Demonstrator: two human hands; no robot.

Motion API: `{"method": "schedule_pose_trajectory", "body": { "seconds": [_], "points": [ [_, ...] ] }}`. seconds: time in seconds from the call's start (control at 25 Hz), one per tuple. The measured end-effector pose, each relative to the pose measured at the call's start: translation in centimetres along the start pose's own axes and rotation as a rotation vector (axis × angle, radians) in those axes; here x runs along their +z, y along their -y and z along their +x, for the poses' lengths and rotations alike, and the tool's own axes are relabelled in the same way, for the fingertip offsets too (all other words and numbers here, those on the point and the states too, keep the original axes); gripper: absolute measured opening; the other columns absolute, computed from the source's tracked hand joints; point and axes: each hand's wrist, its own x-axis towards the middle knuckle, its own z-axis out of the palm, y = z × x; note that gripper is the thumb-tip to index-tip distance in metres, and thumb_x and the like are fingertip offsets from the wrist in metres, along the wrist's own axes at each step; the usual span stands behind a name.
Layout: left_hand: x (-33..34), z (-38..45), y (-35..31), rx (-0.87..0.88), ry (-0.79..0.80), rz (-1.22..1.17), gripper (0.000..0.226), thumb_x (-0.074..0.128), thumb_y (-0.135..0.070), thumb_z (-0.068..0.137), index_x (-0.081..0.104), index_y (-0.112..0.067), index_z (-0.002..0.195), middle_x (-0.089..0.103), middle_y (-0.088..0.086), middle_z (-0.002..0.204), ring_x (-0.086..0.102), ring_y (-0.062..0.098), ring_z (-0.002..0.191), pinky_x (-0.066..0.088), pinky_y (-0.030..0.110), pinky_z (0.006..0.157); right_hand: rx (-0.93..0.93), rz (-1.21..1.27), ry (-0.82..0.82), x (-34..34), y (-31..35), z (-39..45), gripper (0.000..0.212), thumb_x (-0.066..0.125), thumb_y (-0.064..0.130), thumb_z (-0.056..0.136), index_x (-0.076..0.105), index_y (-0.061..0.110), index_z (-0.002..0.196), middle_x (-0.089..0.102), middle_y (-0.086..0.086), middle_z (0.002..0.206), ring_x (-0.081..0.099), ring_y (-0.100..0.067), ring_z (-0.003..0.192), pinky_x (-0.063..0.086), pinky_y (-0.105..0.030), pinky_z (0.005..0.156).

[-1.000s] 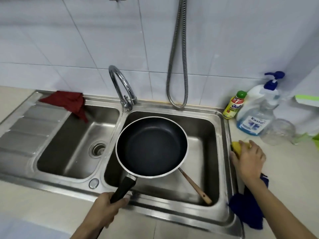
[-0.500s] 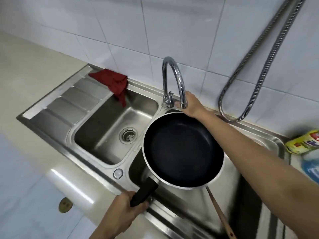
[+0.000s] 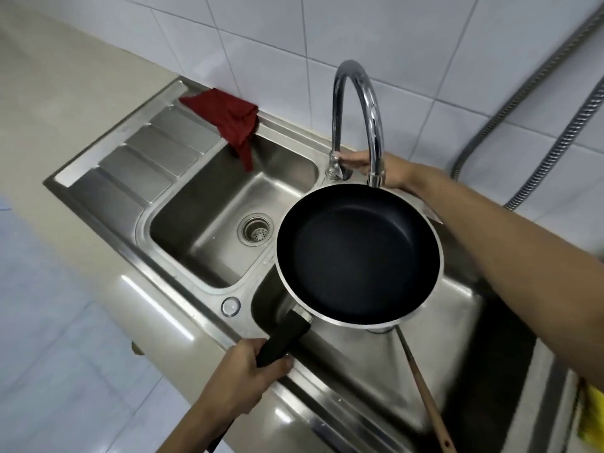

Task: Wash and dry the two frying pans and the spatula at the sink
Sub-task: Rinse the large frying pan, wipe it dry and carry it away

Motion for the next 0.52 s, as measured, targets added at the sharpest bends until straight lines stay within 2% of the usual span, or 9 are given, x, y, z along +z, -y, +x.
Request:
{"method": "schedule_pose_trajectory", "body": {
  "seconds": [0.08,0.12,0.2,0.32,0.4,0.44,0.48,0.52],
  "points": [
    [0.0,-0.3,0.0,-0.004,0.004,0.000,0.032,0.071,-0.029,0.084,0.062,0.002,0.081,0.043,-0.003,0.041,0.041,0.016,0.032,0.034,0.022,0.034,-0.018,-0.026,0.058,0.4,0.3,0.2,0.040,0.052,0.017,0.096,0.050,0.013,0.136,0.048,-0.015,0.142,0.045,-0.029,0.132,0.031,-0.040,0.115],
    [0.0,-0.4,-0.1,-0.003,0.002,0.005,0.031,0.071,-0.029,0.084,0.063,0.000,0.079,0.044,-0.003,0.041,0.042,0.017,0.033,0.034,0.023,0.035,-0.075,-0.053,0.076,0.5,-0.3,0.6,0.040,0.053,0.014,0.095,0.052,0.011,0.135,0.048,-0.015,0.141,0.045,-0.029,0.131,0.029,-0.041,0.115],
    [0.1,-0.6,0.0,0.001,-0.002,0.021,0.027,0.072,-0.028,0.084,0.061,-0.007,0.072,0.045,-0.002,0.043,0.042,0.017,0.034,0.035,0.024,0.035,-0.112,-0.191,0.014,0.8,-1.5,-0.4,0.037,0.053,0.022,0.093,0.059,0.016,0.129,0.052,-0.014,0.138,0.047,-0.028,0.128,0.030,-0.038,0.113],
    [0.0,-1.0,0.0,0.003,0.000,0.034,0.027,0.072,-0.026,0.084,0.057,-0.013,0.067,0.046,-0.001,0.046,0.042,0.015,0.034,0.036,0.025,0.035,0.039,-0.278,-0.518,2.8,-5.5,-5.8,0.028,0.049,0.011,0.094,0.066,0.010,0.117,0.062,-0.012,0.123,0.055,-0.030,0.117,0.040,-0.035,0.100],
    [0.2,-1.2,0.0,0.001,-0.003,0.027,0.028,0.071,-0.025,0.085,0.055,-0.014,0.064,0.044,0.002,0.048,0.040,0.015,0.034,0.034,0.025,0.036,0.074,-0.145,-0.838,5.8,-7.1,-11.8,0.024,0.051,0.013,0.094,0.065,0.010,0.114,0.060,-0.009,0.117,0.058,-0.026,0.108,0.043,-0.030,0.097],
    [0.3,-1.3,0.0,-0.001,-0.002,0.012,0.029,0.071,-0.025,0.085,0.054,-0.013,0.064,0.042,0.003,0.049,0.039,0.015,0.034,0.032,0.024,0.037,0.145,-0.058,-0.935,7.7,-7.9,-14.4,0.025,0.054,0.017,0.094,0.062,0.010,0.116,0.056,-0.007,0.119,0.058,-0.022,0.105,0.042,-0.027,0.094],
    [0.5,-1.5,-0.1,-0.001,0.000,-0.007,0.028,0.070,-0.024,0.085,0.054,-0.012,0.065,0.041,0.004,0.050,0.037,0.015,0.035,0.031,0.024,0.037,0.269,0.033,-0.958,9.2,-8.1,-16.7,0.032,0.058,0.025,0.092,0.059,0.011,0.121,0.052,-0.004,0.121,0.057,-0.018,0.103,0.042,-0.026,0.091],
    [0.8,-1.7,-0.1,0.002,0.001,-0.029,0.027,0.069,-0.023,0.086,0.055,-0.010,0.067,0.041,0.004,0.050,0.036,0.014,0.035,0.030,0.024,0.037,0.405,0.141,-0.916,10.9,-8.5,-18.3,0.043,0.062,0.035,0.089,0.055,0.013,0.124,0.051,0.001,0.121,0.056,-0.014,0.100,0.043,-0.028,0.089]
  ]
}}
